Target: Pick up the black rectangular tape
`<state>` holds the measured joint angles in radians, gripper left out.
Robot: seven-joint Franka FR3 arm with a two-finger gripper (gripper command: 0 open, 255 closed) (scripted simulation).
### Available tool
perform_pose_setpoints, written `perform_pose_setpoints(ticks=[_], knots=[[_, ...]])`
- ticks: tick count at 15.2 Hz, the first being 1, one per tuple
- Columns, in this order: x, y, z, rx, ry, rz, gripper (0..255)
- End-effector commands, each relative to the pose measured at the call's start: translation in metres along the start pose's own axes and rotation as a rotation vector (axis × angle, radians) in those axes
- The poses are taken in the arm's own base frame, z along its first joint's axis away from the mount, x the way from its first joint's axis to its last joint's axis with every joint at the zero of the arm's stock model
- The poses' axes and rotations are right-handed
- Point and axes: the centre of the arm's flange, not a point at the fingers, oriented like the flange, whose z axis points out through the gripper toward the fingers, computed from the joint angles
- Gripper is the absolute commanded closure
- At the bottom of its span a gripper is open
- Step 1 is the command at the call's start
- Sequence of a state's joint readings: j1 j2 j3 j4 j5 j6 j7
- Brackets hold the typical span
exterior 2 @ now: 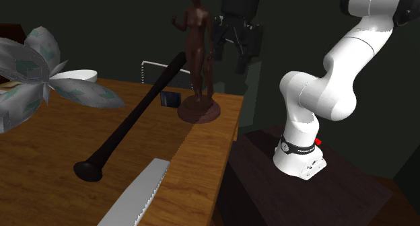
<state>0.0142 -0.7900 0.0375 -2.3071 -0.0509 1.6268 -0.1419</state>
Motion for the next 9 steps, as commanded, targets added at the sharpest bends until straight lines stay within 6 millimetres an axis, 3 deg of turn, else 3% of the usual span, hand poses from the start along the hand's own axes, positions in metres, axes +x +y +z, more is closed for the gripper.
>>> perform_pose_setpoints(ticks=[1, 9], knots=[[0.0, 0.0, 0.0, 0.0, 0.0, 0.0, 0], [0.03, 0.095, 0.052, 0.053, 0.001, 0.303, 0]])
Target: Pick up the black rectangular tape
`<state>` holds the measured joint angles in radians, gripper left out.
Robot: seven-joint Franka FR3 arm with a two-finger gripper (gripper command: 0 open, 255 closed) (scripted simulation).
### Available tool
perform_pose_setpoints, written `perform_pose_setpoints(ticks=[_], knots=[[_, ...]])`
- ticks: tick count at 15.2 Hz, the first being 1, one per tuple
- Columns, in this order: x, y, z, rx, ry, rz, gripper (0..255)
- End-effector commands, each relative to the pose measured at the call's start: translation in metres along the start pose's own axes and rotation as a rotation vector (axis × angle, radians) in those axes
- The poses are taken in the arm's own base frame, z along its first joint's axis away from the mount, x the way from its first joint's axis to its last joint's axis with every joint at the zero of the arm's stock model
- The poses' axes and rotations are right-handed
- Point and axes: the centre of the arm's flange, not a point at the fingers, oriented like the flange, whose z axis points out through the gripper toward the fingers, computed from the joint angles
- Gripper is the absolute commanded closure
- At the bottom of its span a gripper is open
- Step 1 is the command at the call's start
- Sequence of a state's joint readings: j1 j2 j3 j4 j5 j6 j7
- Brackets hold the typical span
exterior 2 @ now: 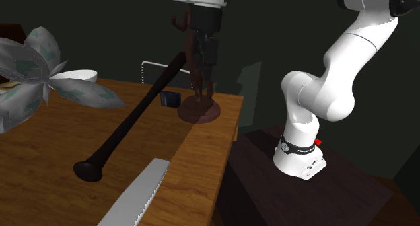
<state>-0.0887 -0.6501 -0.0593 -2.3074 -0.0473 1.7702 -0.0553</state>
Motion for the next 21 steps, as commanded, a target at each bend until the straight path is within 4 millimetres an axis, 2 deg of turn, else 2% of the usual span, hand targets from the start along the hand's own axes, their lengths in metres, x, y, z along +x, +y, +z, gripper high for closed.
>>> perform_pose_setpoints(ticks=[1, 8, 14, 15, 21], knots=[[0.009, 0.025, 0.013, 0.013, 0.001, 0.078, 0], [0.031, 0.108, 0.059, 0.06, 0.002, 0.343, 0], [0.031, 0.181, 0.101, 0.1, 0.003, 0.57, 0], [0.031, 0.181, 0.102, 0.101, 0.003, 0.571, 0], [0.027, 0.181, 0.133, 0.101, 0.003, 0.571, 0]])
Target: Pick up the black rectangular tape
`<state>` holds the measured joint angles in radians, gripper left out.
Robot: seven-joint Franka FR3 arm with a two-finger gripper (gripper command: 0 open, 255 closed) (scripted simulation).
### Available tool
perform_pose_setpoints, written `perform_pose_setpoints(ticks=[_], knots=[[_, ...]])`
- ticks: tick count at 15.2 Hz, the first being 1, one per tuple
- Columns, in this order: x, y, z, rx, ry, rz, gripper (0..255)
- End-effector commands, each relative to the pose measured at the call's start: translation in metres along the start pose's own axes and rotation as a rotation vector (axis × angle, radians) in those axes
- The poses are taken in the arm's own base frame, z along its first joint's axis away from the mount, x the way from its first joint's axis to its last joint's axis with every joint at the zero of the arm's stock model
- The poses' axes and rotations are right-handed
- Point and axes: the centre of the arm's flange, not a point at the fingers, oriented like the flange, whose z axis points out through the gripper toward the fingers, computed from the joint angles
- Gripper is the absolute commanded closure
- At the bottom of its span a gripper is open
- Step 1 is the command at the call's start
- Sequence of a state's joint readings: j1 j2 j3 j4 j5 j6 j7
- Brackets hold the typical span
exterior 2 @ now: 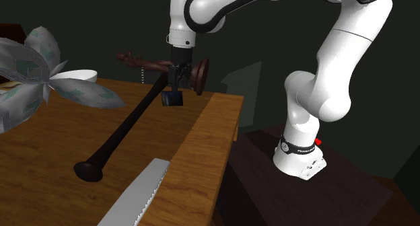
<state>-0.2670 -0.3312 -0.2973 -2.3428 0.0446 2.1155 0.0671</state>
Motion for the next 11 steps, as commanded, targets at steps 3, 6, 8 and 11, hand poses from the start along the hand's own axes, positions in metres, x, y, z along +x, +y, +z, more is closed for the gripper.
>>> perform_pose_setpoints(ticks=[3, 6, 8, 11], knots=[[-0.0004, 0.0012, 0.0135, 0.0, 0.0, 0.0, 0], [0.0004, 0.0017, 0.0141, 0.0, 0.0, 0.0, 255], [0.0004, 0.0017, 0.014, 0.0, 0.0, 0.0, 255], [0.0003, 0.0017, 0.0141, 0.0, 0.0, 0.0, 255]])
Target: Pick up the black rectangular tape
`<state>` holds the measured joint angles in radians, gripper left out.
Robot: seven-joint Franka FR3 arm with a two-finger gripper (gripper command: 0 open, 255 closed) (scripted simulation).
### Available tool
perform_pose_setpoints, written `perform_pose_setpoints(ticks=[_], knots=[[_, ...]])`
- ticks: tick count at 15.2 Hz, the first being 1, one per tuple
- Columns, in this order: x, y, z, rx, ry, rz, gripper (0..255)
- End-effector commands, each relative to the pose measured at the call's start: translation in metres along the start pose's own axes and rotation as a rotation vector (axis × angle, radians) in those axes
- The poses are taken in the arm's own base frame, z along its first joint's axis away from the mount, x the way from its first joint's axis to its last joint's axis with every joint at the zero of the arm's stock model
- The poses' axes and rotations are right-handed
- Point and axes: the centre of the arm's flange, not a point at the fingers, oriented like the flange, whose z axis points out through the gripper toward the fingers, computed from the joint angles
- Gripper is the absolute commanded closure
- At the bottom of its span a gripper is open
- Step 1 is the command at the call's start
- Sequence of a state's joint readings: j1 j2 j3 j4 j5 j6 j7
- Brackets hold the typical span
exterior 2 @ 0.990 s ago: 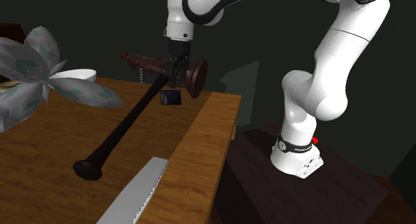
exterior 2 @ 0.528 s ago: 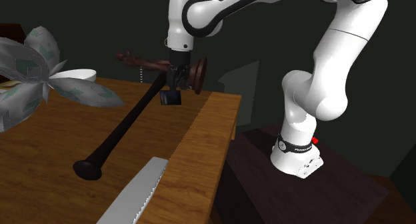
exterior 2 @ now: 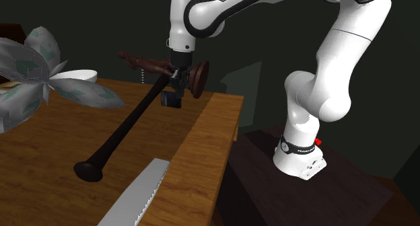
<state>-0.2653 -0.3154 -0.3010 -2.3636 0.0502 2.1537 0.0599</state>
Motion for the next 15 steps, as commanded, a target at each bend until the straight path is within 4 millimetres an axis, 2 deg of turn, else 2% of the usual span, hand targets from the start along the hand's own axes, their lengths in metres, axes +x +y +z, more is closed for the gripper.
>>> perform_pose_setpoints(ticks=[1, 2, 15], knots=[[0.0, 0.0, 0.001, 0.0, -0.002, 0.0, 255], [-0.001, 0.0, 0.0, 0.0, -0.002, 0.0, 255], [0.005, -0.01, -0.067, 0.0, -0.002, 0.0, 255]])
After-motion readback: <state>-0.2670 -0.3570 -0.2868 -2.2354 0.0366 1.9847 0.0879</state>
